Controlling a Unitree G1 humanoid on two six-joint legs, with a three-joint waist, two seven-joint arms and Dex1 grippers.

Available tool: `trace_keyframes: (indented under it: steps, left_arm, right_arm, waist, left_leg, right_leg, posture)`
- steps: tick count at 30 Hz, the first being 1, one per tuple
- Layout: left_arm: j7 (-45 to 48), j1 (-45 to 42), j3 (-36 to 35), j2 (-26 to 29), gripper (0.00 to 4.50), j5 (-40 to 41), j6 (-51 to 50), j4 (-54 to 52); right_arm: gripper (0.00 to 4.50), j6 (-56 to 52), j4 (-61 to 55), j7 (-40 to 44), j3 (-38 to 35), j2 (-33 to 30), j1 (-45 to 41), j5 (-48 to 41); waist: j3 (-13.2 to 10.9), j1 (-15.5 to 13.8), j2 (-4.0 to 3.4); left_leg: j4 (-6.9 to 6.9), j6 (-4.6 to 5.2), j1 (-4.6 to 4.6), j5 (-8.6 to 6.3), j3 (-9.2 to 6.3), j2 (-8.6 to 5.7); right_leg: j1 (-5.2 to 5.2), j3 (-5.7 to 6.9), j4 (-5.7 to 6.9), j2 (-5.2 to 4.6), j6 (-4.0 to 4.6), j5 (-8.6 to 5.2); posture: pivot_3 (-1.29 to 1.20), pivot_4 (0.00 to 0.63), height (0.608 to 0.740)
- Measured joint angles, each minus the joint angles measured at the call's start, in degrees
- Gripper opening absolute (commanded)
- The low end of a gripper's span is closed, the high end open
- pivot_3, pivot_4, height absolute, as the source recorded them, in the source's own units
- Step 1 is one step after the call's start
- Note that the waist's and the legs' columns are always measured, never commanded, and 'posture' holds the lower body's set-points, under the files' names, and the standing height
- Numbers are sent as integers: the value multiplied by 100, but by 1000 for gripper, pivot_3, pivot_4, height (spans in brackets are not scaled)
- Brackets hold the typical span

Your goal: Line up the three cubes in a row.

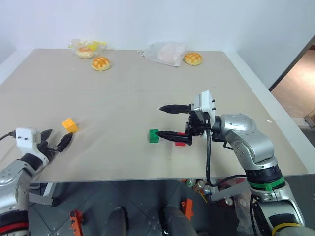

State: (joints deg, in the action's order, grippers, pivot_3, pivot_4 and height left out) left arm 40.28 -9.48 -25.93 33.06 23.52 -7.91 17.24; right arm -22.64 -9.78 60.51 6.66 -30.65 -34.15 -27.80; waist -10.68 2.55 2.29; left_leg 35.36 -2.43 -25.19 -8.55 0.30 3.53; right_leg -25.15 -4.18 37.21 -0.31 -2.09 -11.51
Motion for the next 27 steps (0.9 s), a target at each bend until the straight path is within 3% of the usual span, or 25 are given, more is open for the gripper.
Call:
trace_keyframes:
  steps: [13,19,22,27]
  left_arm:
    - [737,-1540,468,424,4460,-468,1058,2523]
    - [1034,-1858,544,524,4460,-557,1298,3092]
    - [1268,-1873,543,533,3676,-532,1306,3127]
    - [1591,-1760,549,517,1974,-434,1300,2987]
  right_arm:
    - [4326,-610,-768,-304,-46,-5,227,-354]
    - [4326,-653,-820,-338,-41,22,225,-379]
    - [4326,-654,-820,-341,-43,18,225,-380]
    - [4326,-654,-820,-340,-43,1,225,-380]
  waist:
    - [0,0,1]
    - [1,-1,1]
    - [1,0,1]
    - [1,0,1]
  left_leg:
    - [-7,-5,2,-3,-6,6]
    - [-5,-5,2,-3,-6,6]
    - [-6,-5,2,-3,-6,6]
    - [-6,-6,1,-3,-5,6]
  right_leg:
    - [-2,6,5,10,-1,3]
    - [-1,6,6,9,-3,6]
    - [-2,7,6,9,-3,6]
    - [-2,7,6,8,-3,6]
  posture:
    - [0,150,740]
    - [0,150,740]
    - [0,150,740]
    - [0,150,740]
